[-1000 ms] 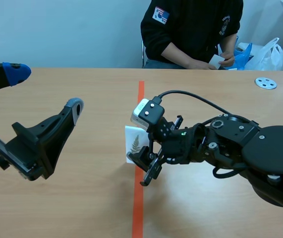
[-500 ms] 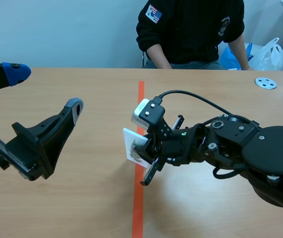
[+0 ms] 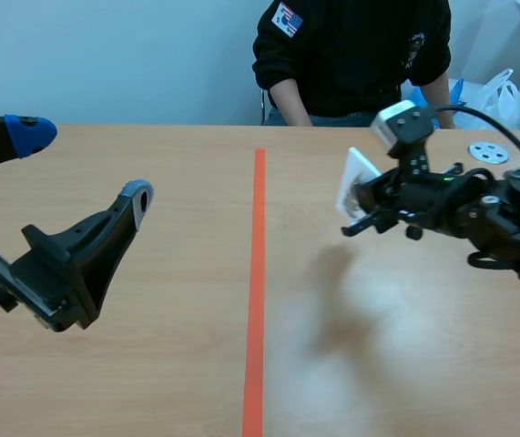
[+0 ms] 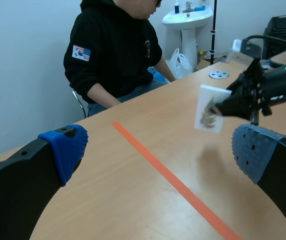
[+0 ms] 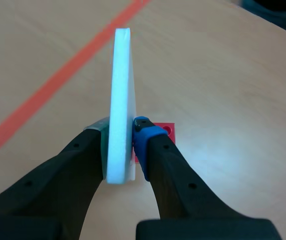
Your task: Sort the leaf by its shape. The table is split by an orange tape line. A compound leaf with several leaflets goes to the left side, a simple leaf with one blade goes to the right side. Return to the home posture when a red brick is placed on the table.
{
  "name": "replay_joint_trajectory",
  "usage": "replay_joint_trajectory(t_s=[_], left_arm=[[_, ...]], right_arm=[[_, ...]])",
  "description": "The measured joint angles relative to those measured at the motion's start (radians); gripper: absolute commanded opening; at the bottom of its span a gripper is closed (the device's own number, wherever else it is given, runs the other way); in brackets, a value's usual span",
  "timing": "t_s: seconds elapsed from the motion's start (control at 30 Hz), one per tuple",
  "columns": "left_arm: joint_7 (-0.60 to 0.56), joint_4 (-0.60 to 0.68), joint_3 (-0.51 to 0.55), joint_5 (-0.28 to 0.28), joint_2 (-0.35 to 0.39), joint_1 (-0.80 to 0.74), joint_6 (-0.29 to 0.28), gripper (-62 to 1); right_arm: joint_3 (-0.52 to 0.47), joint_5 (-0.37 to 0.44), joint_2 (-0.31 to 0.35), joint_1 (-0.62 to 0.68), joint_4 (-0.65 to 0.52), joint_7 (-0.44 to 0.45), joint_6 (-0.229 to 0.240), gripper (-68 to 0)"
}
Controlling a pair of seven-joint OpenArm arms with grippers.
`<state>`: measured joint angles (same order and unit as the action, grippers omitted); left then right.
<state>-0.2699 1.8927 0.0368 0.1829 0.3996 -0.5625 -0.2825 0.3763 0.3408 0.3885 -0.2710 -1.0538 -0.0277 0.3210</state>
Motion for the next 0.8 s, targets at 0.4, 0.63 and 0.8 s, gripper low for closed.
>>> replay_joint_trajectory(t_s=[0.4, 0.63, 0.8], left_arm=[[0.0, 0.0, 0.0, 0.0, 0.0, 0.0, 0.0, 0.8], [0.0, 0.0, 0.0, 0.0, 0.0, 0.0, 0.0, 0.8], [0.0, 0.0, 0.0, 0.0, 0.0, 0.0, 0.0, 0.8]], right_arm=[[-0.517, 0.145, 0.067, 0.209, 0.0, -0.004, 0.0, -61.3], [-0.701, 0.209, 0.071, 0.359, 0.0, 0.0, 0.0, -61.3], [-0.724, 0.229, 0.071, 0.409, 0.0, 0.002, -0.007, -60.9]])
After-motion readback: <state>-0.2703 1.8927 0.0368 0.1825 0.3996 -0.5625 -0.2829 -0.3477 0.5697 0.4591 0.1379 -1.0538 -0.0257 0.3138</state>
